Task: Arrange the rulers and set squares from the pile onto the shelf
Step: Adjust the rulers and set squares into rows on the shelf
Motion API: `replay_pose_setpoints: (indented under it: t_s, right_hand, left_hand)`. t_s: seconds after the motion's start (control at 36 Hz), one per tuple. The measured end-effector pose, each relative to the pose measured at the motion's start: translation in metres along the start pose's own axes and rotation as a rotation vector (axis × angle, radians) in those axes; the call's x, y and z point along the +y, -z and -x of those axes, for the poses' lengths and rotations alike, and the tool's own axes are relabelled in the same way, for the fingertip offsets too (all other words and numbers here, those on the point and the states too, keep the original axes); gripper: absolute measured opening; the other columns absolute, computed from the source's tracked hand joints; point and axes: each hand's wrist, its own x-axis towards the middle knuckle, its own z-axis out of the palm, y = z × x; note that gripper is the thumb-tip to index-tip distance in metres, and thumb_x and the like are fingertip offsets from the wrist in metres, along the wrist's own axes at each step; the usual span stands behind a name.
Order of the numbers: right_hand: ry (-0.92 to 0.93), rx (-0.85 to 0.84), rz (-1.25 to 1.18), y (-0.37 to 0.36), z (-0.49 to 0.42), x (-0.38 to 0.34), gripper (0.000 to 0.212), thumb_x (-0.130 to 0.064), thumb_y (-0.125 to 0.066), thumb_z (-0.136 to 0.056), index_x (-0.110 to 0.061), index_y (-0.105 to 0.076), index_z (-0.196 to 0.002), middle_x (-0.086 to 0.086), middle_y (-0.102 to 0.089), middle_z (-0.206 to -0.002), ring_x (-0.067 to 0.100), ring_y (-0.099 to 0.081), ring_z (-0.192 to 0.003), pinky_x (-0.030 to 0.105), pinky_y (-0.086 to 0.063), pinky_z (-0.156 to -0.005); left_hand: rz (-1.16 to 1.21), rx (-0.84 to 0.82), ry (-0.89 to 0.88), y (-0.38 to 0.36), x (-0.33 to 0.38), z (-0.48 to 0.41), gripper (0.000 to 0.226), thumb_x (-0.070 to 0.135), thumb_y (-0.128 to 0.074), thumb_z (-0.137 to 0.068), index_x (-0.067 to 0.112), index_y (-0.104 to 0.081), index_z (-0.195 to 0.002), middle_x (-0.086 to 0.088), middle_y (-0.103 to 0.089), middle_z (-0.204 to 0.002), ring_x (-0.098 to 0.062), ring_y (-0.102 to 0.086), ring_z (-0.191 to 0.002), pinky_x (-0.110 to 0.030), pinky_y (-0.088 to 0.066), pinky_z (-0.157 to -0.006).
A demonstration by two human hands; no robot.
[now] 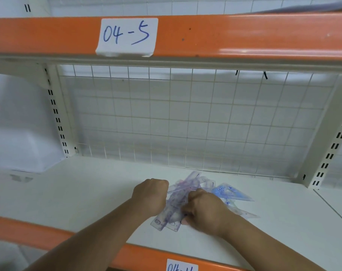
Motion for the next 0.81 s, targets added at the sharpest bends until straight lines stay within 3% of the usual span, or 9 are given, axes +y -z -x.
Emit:
replay_pose_setpoints:
  t_s: [0.06, 0.14, 0.22, 0.36, 0.44, 0.53, 0.58, 0.69, 0.81]
  right_hand:
    - [0.033, 0.036, 0.036, -0.006, 0.0, 0.003, 0.018, -0.035, -0.058, -0.062, -0.023, -0.07, -0.056, -0.003, -0.057, -0.057, 0.02, -0.06, -0.054, 0.018, -0.034, -0.045]
    - [0.067, 0.085, 0.077, -0.011, -0.002, 0.006, 0.029, -0.04, -0.045, -0.063, -0.025, -0.068, -0.051, -0.007, -0.052, -0.051, 0.016, -0.056, -0.046, 0.018, -0.039, -0.038]
    - [0.069, 0.062, 0.06, -0.012, -0.001, 0.011, 0.031, -0.038, -0.043, -0.067, -0.024, -0.069, -0.056, -0.005, -0.058, -0.058, 0.018, -0.06, -0.053, 0.021, -0.045, -0.041]
    - [-0.082, -0.015, 0.034, 0.005, 0.006, 0.017, 0.009, -0.012, -0.056, -0.078, -0.01, -0.062, -0.085, 0.012, -0.065, -0.096, 0.032, -0.061, -0.088, 0.032, -0.042, -0.068]
    - [-0.293, 0.132, -0.104, 0.004, 0.012, 0.024, 0.016, -0.01, -0.059, -0.081, -0.023, -0.052, -0.074, 0.003, -0.062, -0.087, 0.024, -0.059, -0.081, 0.032, -0.046, -0.07]
    - [-0.516, 0.333, -0.452, 0.003, 0.012, 0.027, 0.031, -0.005, -0.049, -0.087, -0.028, -0.045, -0.067, -0.005, -0.056, -0.065, 0.007, -0.05, -0.06, 0.024, -0.043, -0.063]
    - [-0.582, 0.336, -0.547, 0.006, 0.011, 0.024, 0.028, -0.003, -0.049, -0.085, -0.023, -0.05, -0.066, -0.008, -0.056, -0.062, 0.004, -0.052, -0.057, 0.014, -0.04, -0.058]
    - [-0.658, 0.24, -0.627, 0.006, 0.005, 0.016, 0.019, -0.009, -0.051, -0.085, -0.009, -0.059, -0.068, 0.009, -0.069, -0.073, 0.025, -0.062, -0.07, 0.029, -0.048, -0.065]
    - [-0.673, 0.192, -0.616, 0.007, -0.001, 0.003, 0.02, -0.01, -0.053, -0.083, -0.01, -0.057, -0.064, 0.006, -0.064, -0.068, 0.017, -0.054, -0.066, 0.028, -0.046, -0.063]
  left_hand:
    - [-0.004, -0.009, -0.005, -0.002, 0.001, 0.001, 0.023, 0.01, -0.049, -0.093, 0.017, -0.057, -0.113, -0.004, -0.062, -0.112, -0.025, -0.058, -0.103, -0.028, -0.039, -0.07]
    - [-0.008, -0.042, -0.021, -0.006, 0.002, 0.003, 0.029, 0.006, -0.048, -0.091, 0.017, -0.059, -0.115, -0.004, -0.062, -0.113, -0.024, -0.057, -0.102, -0.028, -0.038, -0.07]
    - [-0.026, -0.073, -0.033, -0.007, 0.003, 0.005, 0.032, 0.001, -0.049, -0.086, 0.016, -0.061, -0.111, -0.003, -0.061, -0.106, -0.022, -0.055, -0.092, -0.028, -0.037, -0.068]
    - [-0.041, -0.058, 0.004, -0.002, 0.0, 0.007, 0.032, -0.001, -0.047, -0.086, 0.014, -0.056, -0.113, -0.005, -0.061, -0.114, -0.025, -0.057, -0.105, -0.029, -0.039, -0.072]
    - [-0.027, -0.047, 0.035, 0.001, -0.004, 0.007, 0.031, 0.0, -0.045, -0.088, 0.015, -0.055, -0.113, -0.005, -0.061, -0.113, -0.026, -0.057, -0.105, -0.028, -0.04, -0.073]
    - [0.002, -0.037, 0.034, 0.003, -0.003, 0.007, 0.018, 0.011, -0.048, -0.094, 0.015, -0.056, -0.109, -0.005, -0.062, -0.111, -0.025, -0.058, -0.101, -0.029, -0.04, -0.071]
    - [0.04, -0.034, 0.023, 0.004, 0.003, 0.007, 0.02, 0.018, -0.05, -0.094, 0.016, -0.057, -0.113, -0.003, -0.062, -0.112, -0.024, -0.058, -0.102, -0.029, -0.04, -0.071]
    - [0.131, -0.029, -0.033, 0.011, 0.024, 0.012, 0.031, 0.039, -0.058, -0.086, 0.017, -0.056, -0.109, -0.001, -0.063, -0.11, -0.022, -0.059, -0.105, -0.026, -0.04, -0.071]
    - [0.164, -0.016, -0.08, 0.013, 0.045, 0.017, 0.052, 0.065, -0.064, -0.072, 0.024, -0.061, -0.104, 0.003, -0.066, -0.109, -0.019, -0.058, -0.107, -0.025, -0.039, -0.074]
